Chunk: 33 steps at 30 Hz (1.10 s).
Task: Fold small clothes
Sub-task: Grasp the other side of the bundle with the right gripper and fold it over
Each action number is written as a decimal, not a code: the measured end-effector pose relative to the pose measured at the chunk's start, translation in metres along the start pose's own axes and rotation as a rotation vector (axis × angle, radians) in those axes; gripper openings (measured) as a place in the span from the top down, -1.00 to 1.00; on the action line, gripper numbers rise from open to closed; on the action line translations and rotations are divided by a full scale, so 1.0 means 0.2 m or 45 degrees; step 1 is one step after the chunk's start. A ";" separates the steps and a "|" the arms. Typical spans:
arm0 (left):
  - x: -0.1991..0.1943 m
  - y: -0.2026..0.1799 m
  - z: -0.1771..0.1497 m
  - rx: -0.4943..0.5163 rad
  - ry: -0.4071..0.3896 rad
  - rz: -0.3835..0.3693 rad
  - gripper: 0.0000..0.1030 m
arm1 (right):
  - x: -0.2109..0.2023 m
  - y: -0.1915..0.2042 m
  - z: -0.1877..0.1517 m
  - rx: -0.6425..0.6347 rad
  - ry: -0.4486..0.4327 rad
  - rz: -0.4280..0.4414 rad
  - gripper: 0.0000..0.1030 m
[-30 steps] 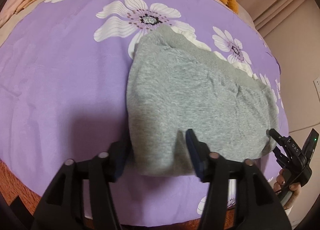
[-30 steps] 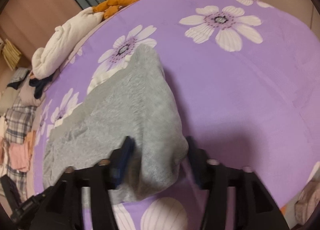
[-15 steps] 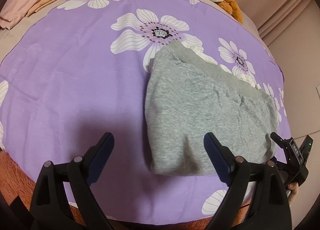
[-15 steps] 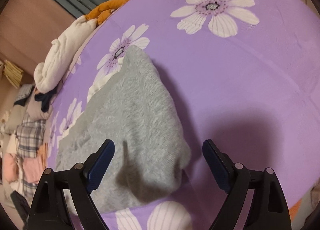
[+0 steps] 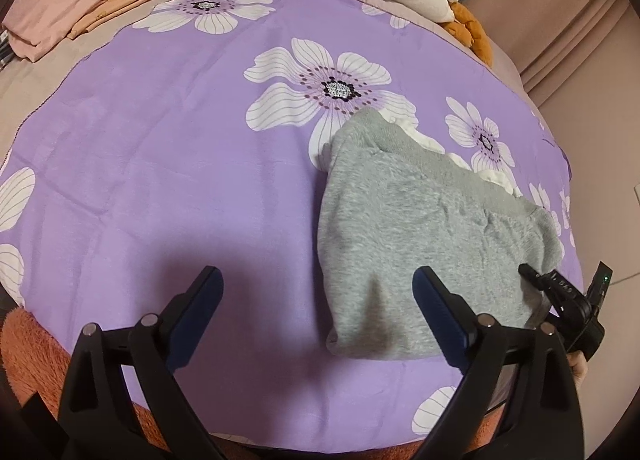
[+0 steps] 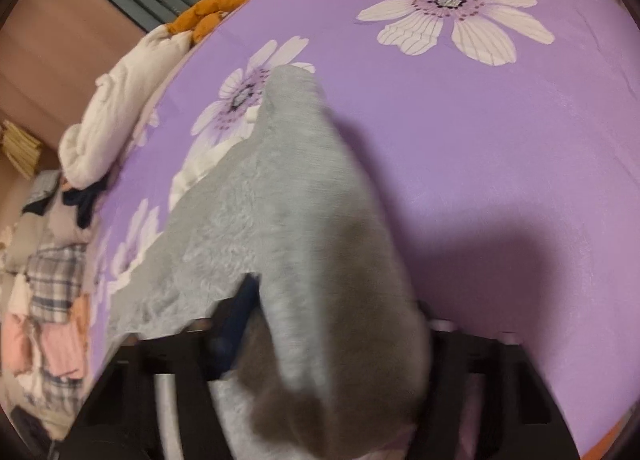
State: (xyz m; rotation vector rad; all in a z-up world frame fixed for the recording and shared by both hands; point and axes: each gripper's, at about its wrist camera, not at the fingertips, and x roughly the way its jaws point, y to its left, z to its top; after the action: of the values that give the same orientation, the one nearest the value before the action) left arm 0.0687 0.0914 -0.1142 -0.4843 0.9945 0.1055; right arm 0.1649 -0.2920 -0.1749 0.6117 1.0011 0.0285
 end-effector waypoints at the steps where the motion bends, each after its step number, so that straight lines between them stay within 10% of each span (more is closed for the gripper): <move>1: 0.00 0.01 0.00 -0.003 -0.002 -0.002 -0.87 | 0.00 0.00 0.00 -0.005 -0.007 -0.007 0.24; 22: -0.11 0.18 0.04 -0.102 -0.071 0.001 -0.88 | -0.28 0.67 -0.11 -0.671 -0.367 -0.130 0.53; 33: -0.13 0.22 0.05 -0.121 -0.074 0.014 -0.88 | -0.10 0.94 -0.38 -1.019 -0.211 -0.049 0.54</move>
State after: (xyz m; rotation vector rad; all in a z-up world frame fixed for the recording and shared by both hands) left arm 0.0488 0.1388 -0.1040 -0.5599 0.9382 0.1761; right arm 0.1408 -0.1068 -0.0961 -0.1380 0.7544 0.3236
